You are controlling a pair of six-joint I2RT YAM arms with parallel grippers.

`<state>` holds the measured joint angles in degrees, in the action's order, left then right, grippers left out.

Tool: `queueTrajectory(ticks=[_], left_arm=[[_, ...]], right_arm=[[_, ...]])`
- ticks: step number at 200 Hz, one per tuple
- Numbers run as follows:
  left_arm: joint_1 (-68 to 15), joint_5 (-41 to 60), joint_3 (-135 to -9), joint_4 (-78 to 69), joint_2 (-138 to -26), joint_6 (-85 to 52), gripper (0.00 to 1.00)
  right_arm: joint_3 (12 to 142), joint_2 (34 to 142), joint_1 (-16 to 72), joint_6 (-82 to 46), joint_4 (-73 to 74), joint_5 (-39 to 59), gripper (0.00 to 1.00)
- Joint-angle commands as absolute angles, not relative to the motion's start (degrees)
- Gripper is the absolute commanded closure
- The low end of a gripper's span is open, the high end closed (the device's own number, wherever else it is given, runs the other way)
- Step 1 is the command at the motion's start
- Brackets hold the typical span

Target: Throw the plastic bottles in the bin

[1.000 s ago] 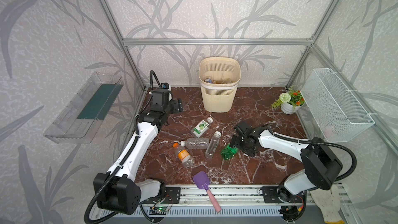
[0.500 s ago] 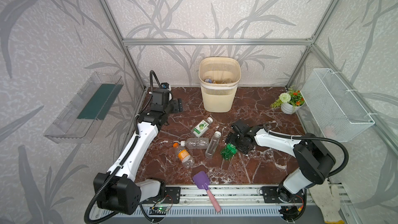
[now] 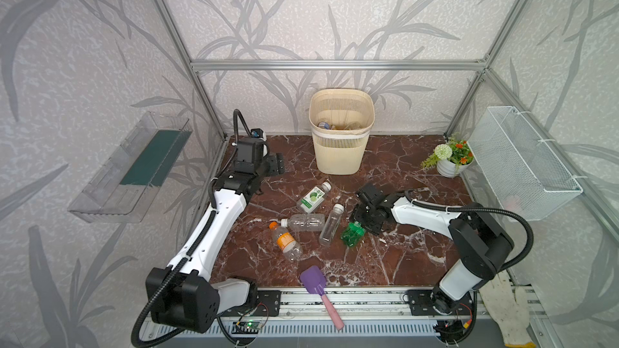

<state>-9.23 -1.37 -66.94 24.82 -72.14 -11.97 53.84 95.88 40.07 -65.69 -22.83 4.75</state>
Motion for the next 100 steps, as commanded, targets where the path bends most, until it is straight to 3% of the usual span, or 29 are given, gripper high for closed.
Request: queueTrajectory(ticks=[1, 56, 100], left_arm=[[-8.88, -1.24, -67.14, 24.96, -72.05, -11.27, 0.13], [-8.85, -1.58, -67.06, 25.03, -71.99, -11.13, 0.13], [-8.83, -1.49, -67.06, 25.10, -72.14, -11.17, 0.14]], right_arm=[[55.50, 99.24, 40.29, -62.17, -27.10, 2.50, 0.31], [58.98, 99.15, 40.04, -55.28, -33.81, -3.22, 0.34], [63.48, 100.65, 39.56, -49.73, -39.43, -4.94, 0.17]])
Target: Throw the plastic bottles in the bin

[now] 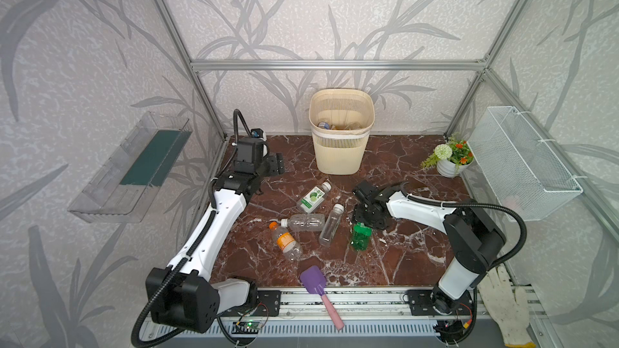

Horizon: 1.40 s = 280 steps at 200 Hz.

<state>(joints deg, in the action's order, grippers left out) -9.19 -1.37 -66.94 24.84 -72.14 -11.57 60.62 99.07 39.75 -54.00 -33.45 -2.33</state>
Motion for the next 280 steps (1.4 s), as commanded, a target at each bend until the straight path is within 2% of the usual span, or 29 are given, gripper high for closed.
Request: queueTrajectory(ticks=[1, 50, 140, 200, 280], left_arm=[[-8.81, -1.49, -67.06, 25.07, -72.15, -11.16, 0.14], [-8.84, -1.76, -67.04, 25.04, -71.81, -11.05, 0.14], [-8.79, -1.45, -67.15, 25.14, -71.59, -11.24, 0.14], [-8.84, -1.49, -67.10, 25.09, -71.52, -11.11, 0.14], [-8.88, -1.14, -67.15, 25.29, -71.42, -11.28, 0.14]], right_arm=[[63.47, 100.64, 39.60, -49.69, -39.44, -4.93, 0.16], [62.53, 101.07, 40.89, -51.25, -39.75, -3.60, 0.13], [63.65, 102.03, 45.00, -53.09, -43.06, -7.11, 0.08], [63.54, 101.63, 45.00, -52.61, -43.12, -9.24, 0.25], [62.46, 94.45, 41.13, -48.52, -40.45, -10.81, 0.32]])
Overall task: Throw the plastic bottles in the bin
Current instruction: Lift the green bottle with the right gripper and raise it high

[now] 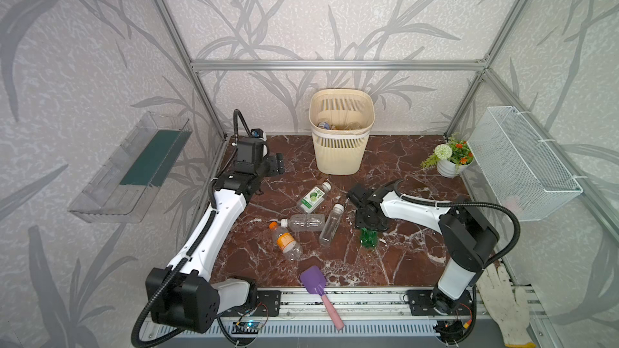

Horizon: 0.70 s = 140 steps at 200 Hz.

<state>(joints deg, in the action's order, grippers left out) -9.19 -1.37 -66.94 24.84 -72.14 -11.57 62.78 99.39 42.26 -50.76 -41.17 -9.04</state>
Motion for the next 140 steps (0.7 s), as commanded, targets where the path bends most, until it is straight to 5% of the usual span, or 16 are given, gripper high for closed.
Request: queueTrajectory(ticks=[1, 76, 140], left_arm=[[-8.92, -1.14, -67.15, 25.35, -71.39, -11.26, 0.14], [-8.98, -1.04, -66.89, 24.86, -71.02, -12.11, 0.14], [-9.34, 0.24, -61.48, 20.68, -64.64, -19.92, 0.15]], right_arm=[[62.47, 94.34, 41.04, -48.43, -40.31, -10.77, 0.32], [58.34, 78.06, 35.06, -36.94, -24.73, -16.50, 0.33], [52.19, 57.35, 33.57, -10.26, 0.29, -22.26, 0.33]])
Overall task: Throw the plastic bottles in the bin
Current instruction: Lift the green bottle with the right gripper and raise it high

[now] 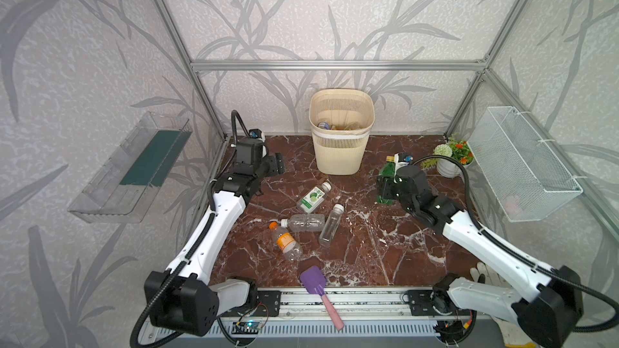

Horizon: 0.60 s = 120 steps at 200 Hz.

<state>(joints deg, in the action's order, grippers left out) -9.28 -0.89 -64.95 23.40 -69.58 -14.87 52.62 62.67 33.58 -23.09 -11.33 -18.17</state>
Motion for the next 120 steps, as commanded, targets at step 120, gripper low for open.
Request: queueTrajectory(ticks=[120], left_arm=[[-9.40, 1.34, -37.27, 17.90, -41.79, -36.80, 0.16]], right_arm=[[55.59, 47.35, 33.63, 11.57, 24.94, -13.51, 0.33]])
